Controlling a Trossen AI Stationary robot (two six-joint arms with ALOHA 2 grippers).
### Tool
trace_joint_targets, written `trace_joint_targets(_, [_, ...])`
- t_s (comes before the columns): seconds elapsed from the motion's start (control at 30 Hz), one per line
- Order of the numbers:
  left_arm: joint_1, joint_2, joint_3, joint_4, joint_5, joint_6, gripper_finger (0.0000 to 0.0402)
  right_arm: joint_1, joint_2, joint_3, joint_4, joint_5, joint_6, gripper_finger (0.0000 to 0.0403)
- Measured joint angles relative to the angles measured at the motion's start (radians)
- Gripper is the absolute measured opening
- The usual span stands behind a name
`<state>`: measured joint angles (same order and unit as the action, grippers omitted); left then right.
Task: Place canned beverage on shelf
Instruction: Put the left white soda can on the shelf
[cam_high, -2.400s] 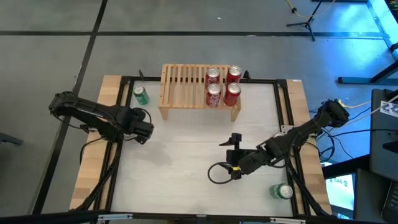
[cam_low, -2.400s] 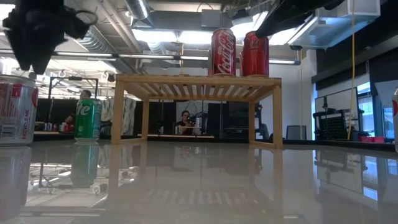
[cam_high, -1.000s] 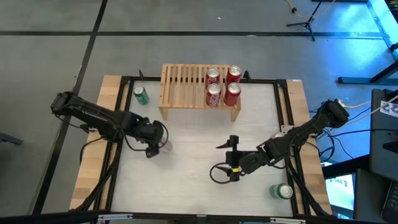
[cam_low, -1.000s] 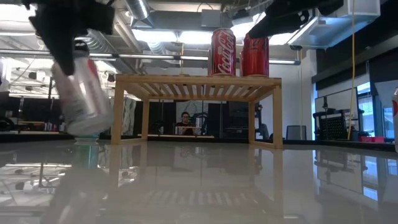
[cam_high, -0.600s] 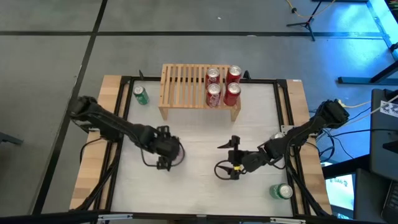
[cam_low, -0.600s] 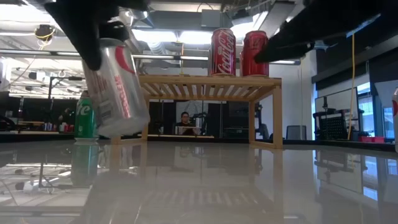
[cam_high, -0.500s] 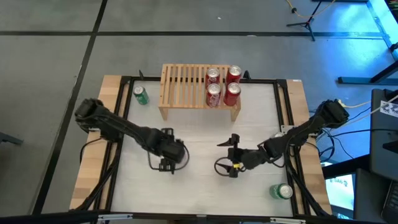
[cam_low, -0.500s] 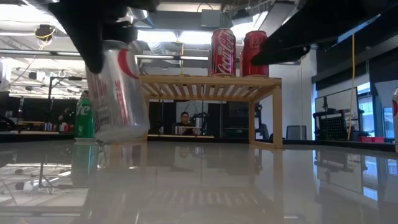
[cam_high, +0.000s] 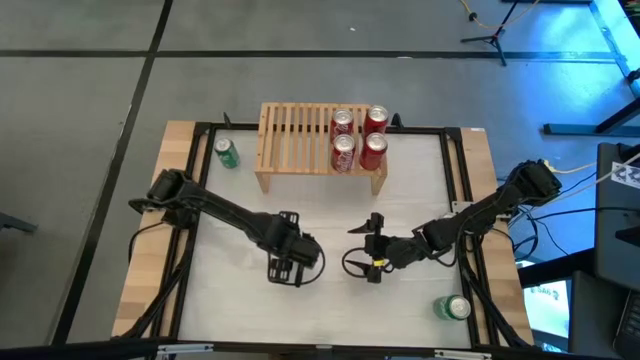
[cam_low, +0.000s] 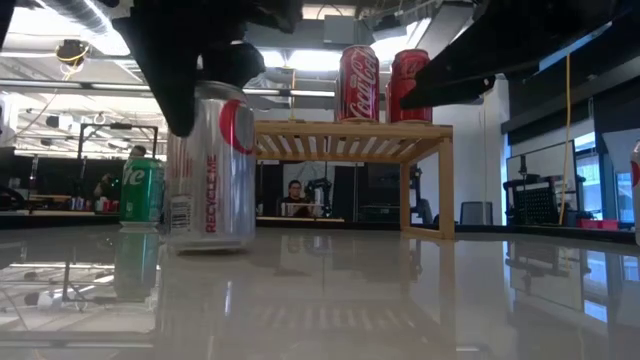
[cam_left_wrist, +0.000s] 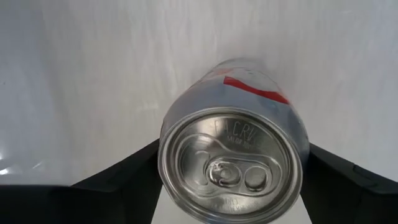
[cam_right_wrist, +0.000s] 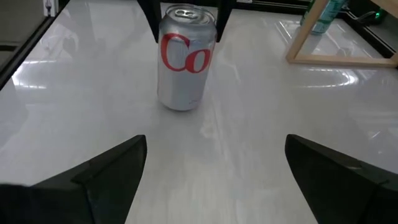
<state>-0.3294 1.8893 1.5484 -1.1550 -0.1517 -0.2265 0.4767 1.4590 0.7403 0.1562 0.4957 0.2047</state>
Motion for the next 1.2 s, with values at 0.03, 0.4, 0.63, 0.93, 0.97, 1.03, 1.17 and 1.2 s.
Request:
trace_joint_targets(0.03, [0.000, 0.001, 0.008, -0.004, -0.001, -0.004, 0.0301, 0.000, 0.000, 0.000, -0.001, 0.000, 0.000, 0.0381])
trace_joint_targets(0.4, [-0.020, 0.000, 0.060, -0.004, -0.067, 0.024, 0.0352, 0.000, 0.000, 0.000, 0.000, -0.019, 0.000, 0.0381])
trace_joint_targets(0.63, [-0.023, -0.002, 0.070, -0.080, -0.058, 0.014, 0.0352, 0.000, 0.000, 0.000, 0.001, -0.018, 0.000, 0.0381])
trace_joint_targets(0.93, [-0.112, -0.039, 0.097, -0.165, -0.162, -0.244, 0.0354, -0.001, 0.000, 0.000, 0.035, -0.009, -0.049, 0.0381])
trace_joint_targets(0.97, [-0.128, -0.039, 0.092, -0.165, -0.164, -0.270, 0.0353, -0.002, 0.000, 0.000, 0.041, -0.008, -0.055, 0.0381])
trace_joint_targets(1.03, [-0.163, -0.039, 0.078, -0.148, -0.173, -0.327, 0.0351, -0.005, 0.009, 0.001, 0.056, -0.008, -0.065, 0.0381])
trace_joint_targets(1.17, [-0.232, -0.041, 0.011, -0.035, -0.179, -0.413, 0.0350, -0.016, 0.056, 0.001, 0.132, -0.017, -0.104, 0.0381])
trace_joint_targets(1.2, [-0.249, -0.040, -0.008, -0.003, -0.178, -0.426, 0.0350, -0.021, 0.072, 0.001, 0.160, -0.021, -0.113, 0.0381])
